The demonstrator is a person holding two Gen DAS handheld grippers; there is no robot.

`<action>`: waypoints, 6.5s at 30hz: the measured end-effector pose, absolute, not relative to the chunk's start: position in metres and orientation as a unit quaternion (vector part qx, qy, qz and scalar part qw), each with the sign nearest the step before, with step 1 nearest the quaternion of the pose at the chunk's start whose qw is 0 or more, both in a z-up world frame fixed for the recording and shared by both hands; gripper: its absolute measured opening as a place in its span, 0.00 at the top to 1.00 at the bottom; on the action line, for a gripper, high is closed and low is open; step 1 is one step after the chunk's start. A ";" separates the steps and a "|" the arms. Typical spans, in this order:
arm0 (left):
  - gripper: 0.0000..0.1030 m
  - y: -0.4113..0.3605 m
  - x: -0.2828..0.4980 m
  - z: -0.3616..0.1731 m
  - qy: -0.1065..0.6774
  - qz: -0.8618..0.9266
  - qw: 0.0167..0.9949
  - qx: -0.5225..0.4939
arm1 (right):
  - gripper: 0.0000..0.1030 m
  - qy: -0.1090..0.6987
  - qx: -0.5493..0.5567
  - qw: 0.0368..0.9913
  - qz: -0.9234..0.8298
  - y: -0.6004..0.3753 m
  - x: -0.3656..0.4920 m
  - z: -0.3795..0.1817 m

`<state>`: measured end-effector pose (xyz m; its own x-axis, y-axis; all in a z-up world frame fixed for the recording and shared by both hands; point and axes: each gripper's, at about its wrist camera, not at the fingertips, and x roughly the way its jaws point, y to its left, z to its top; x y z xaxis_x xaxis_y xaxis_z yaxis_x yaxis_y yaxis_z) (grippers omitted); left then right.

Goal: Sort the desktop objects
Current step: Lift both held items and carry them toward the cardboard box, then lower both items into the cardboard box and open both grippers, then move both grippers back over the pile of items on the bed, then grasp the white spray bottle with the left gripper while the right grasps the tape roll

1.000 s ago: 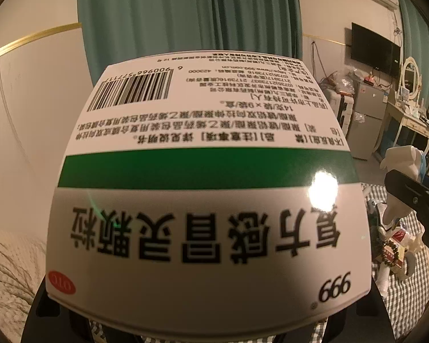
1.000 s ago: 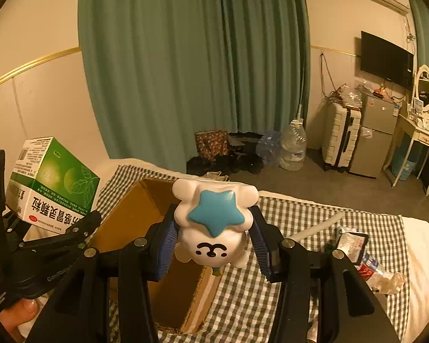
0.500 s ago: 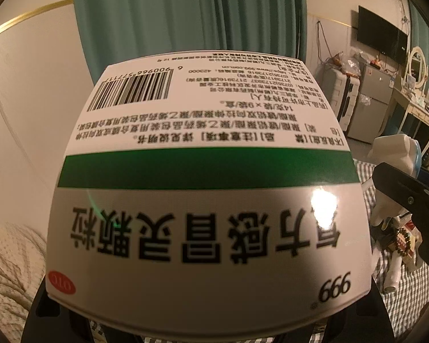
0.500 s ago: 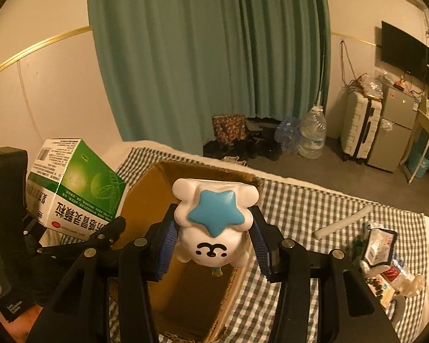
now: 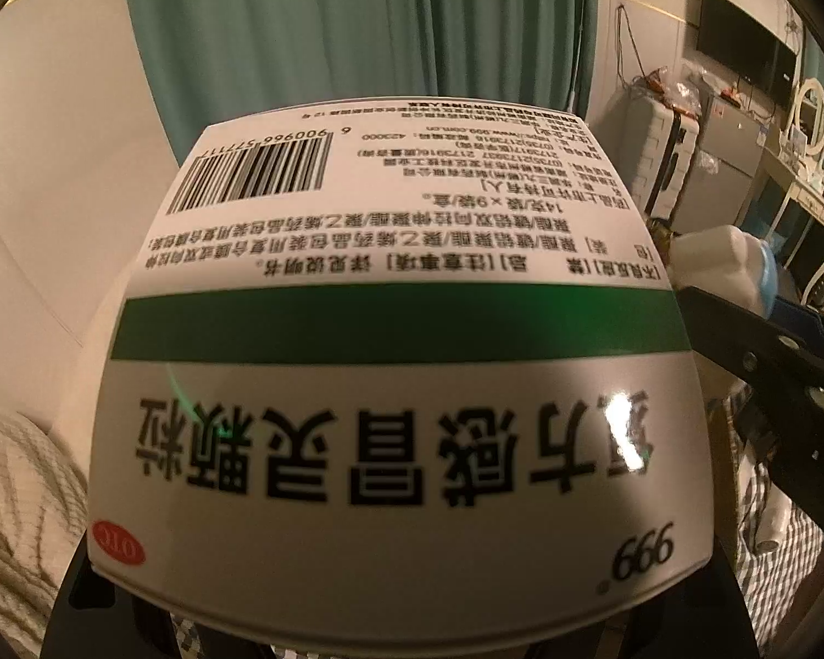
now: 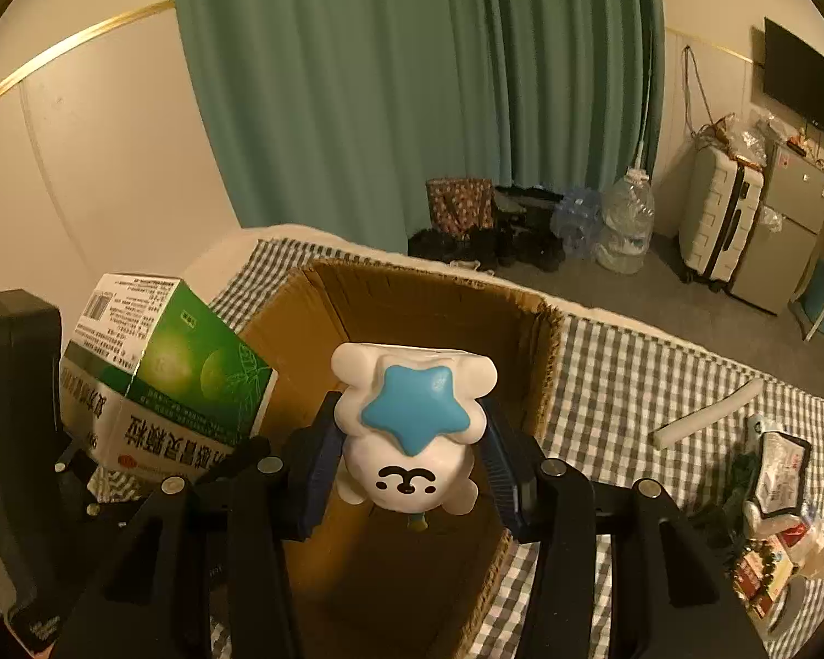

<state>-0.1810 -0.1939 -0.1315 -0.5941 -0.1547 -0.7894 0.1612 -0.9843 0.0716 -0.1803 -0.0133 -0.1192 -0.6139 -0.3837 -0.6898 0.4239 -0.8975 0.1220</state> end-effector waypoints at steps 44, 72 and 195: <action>0.17 -0.187 -0.175 -0.115 -0.004 -0.895 0.081 0.439 | 0.45 0.040 0.384 0.208 -0.899 -0.020 -0.193 -0.088; 0.17 -0.081 -0.109 -0.007 -0.015 -0.945 0.044 0.322 | 0.45 -0.005 0.297 0.151 -0.943 0.115 -0.107 0.018; 0.54 0.161 -0.139 -0.274 -0.098 -0.856 -0.141 0.488 | 0.20 -0.032 0.535 -0.010 -0.844 0.352 -0.140 -0.286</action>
<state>-0.1387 0.1606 -0.2735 -0.4843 0.1453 -0.8628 -0.3367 -0.9411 0.0305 -0.1402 0.3524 -0.2864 -0.4281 -0.0178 -0.9036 -0.0502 -0.9978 0.0434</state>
